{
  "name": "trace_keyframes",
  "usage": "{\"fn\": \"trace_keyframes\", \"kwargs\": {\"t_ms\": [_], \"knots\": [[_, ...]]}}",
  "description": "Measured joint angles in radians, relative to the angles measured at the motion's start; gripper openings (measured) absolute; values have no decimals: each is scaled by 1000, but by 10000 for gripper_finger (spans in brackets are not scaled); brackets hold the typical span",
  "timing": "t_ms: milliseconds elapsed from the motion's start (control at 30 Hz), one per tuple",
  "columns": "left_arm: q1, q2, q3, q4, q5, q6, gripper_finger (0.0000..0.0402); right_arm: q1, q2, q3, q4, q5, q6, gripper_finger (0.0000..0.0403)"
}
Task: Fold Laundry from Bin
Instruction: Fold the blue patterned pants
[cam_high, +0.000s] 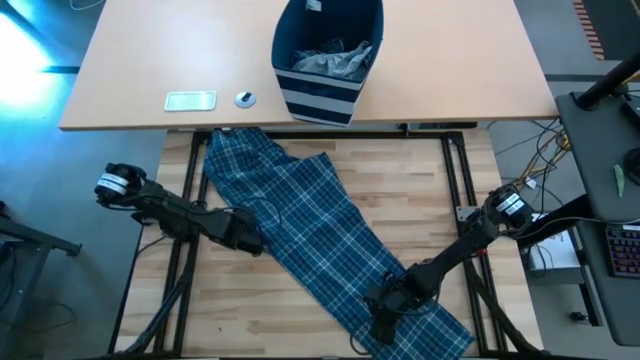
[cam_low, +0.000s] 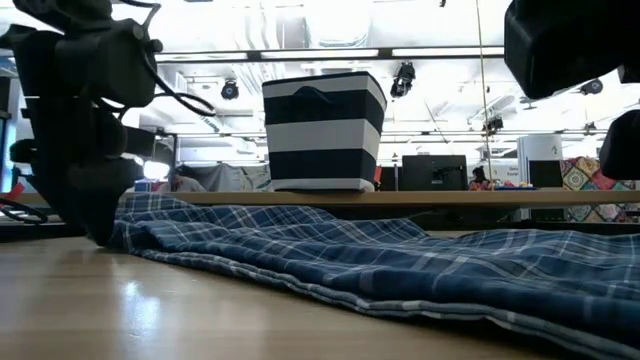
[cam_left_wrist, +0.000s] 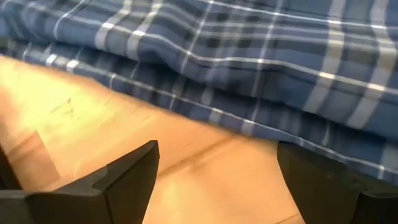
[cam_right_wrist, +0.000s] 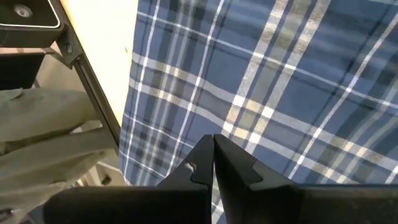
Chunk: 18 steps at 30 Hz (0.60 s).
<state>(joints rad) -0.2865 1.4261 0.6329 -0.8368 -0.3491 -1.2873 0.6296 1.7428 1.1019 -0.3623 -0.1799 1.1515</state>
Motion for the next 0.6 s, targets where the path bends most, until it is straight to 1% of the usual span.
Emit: {"fn": "trace_keyframes", "kwargs": {"t_ms": [67,133,233,333,367,400,533,600], "knots": [[-1,0,18,-2,6,37,278,0,0,0,0,0,1,9],[-1,-1,46,-4,18,67,233,0,0,0,0,0,7,9],[3,-2,64,-9,8,70,143,0,0,-1,0,-1,8,9],[34,8,55,-4,6,35,45,-1,-1,-1,0,-1,8,9],[42,12,48,-1,7,25,23,-2,-1,-1,0,-2,8,9],[46,13,40,12,4,20,13,-2,-1,-1,1,-2,8,9],[48,14,0,131,-15,26,21,-2,-1,0,3,-2,8,9],[48,14,-32,169,-31,17,15,-2,-1,0,3,-2,10,9]]}}
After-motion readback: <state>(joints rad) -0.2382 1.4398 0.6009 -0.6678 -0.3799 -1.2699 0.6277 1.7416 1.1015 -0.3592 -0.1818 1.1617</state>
